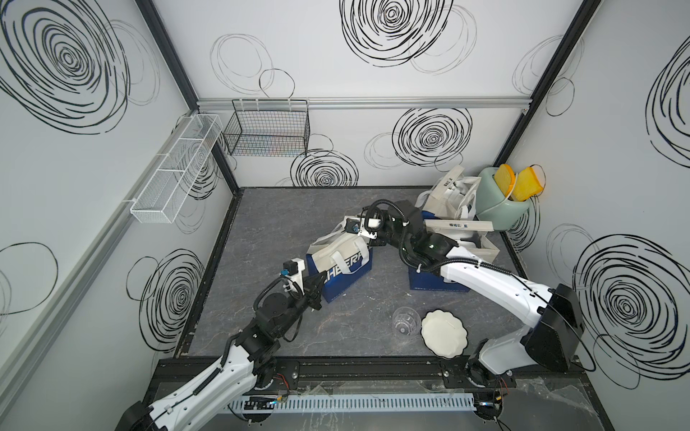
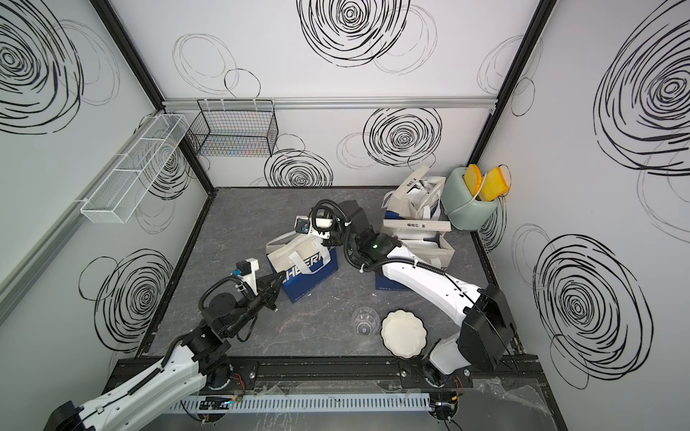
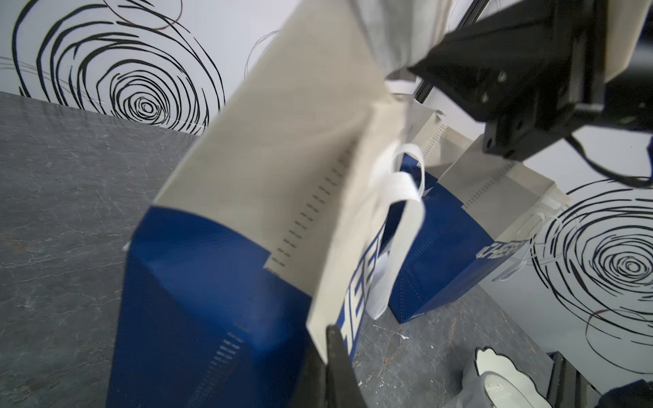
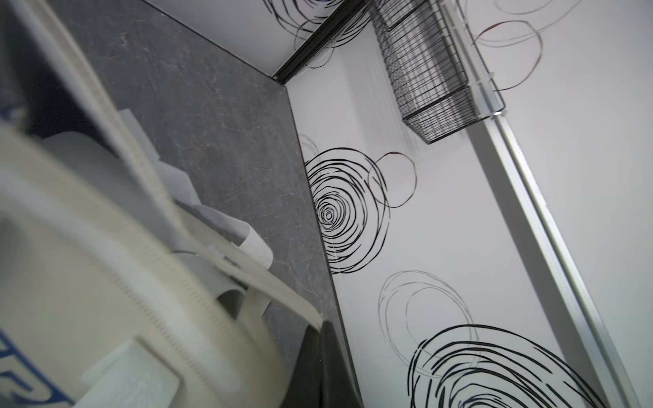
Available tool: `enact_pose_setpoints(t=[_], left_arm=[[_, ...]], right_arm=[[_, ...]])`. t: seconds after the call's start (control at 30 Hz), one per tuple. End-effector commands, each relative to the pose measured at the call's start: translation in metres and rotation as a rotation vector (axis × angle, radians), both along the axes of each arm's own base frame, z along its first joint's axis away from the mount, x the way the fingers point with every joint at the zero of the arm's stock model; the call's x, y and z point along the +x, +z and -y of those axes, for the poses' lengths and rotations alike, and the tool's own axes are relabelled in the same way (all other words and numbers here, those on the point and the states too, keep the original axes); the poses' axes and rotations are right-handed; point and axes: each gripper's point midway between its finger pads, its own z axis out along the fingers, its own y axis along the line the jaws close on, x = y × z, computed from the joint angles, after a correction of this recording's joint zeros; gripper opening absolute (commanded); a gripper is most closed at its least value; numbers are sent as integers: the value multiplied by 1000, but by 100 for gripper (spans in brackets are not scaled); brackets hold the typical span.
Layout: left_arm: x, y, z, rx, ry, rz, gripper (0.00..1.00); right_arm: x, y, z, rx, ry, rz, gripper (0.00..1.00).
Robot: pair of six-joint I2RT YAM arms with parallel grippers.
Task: Open the takeout bag
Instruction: Open the takeout bag at the center of the board.
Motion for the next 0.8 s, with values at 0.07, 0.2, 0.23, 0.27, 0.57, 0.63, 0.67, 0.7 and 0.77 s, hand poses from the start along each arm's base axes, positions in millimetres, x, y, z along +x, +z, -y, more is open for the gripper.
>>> enact_pose_setpoints(t=[0.07, 0.2, 0.23, 0.27, 0.57, 0.63, 0.67, 0.7, 0.77], left_arm=[[-2, -25, -3, 52, 4, -69, 0], [-1, -24, -4, 48, 10, -66, 0], [-1, -23, -4, 45, 10, -64, 0], [-1, -23, -3, 45, 9, -64, 0], [3, -18, -4, 27, 25, -64, 0], [4, -15, -5, 26, 33, -62, 0], [4, -14, -5, 25, 37, -60, 0], [4, -13, -6, 21, 40, -60, 1], [5, -11, -7, 11, 51, -57, 12]], right_arm=[[8, 62, 11, 115, -38, 126, 0], [6, 58, 10, 124, -16, 94, 0], [5, 56, 9, 122, -7, 84, 0], [4, 53, 7, 117, 0, 73, 0], [4, 52, 1, 164, 18, 1, 4], [3, 57, 2, 196, 13, -6, 24], [2, 62, 2, 218, 14, -7, 34], [1, 65, 3, 231, 14, -8, 42], [-2, 68, 4, 250, 19, -16, 48]])
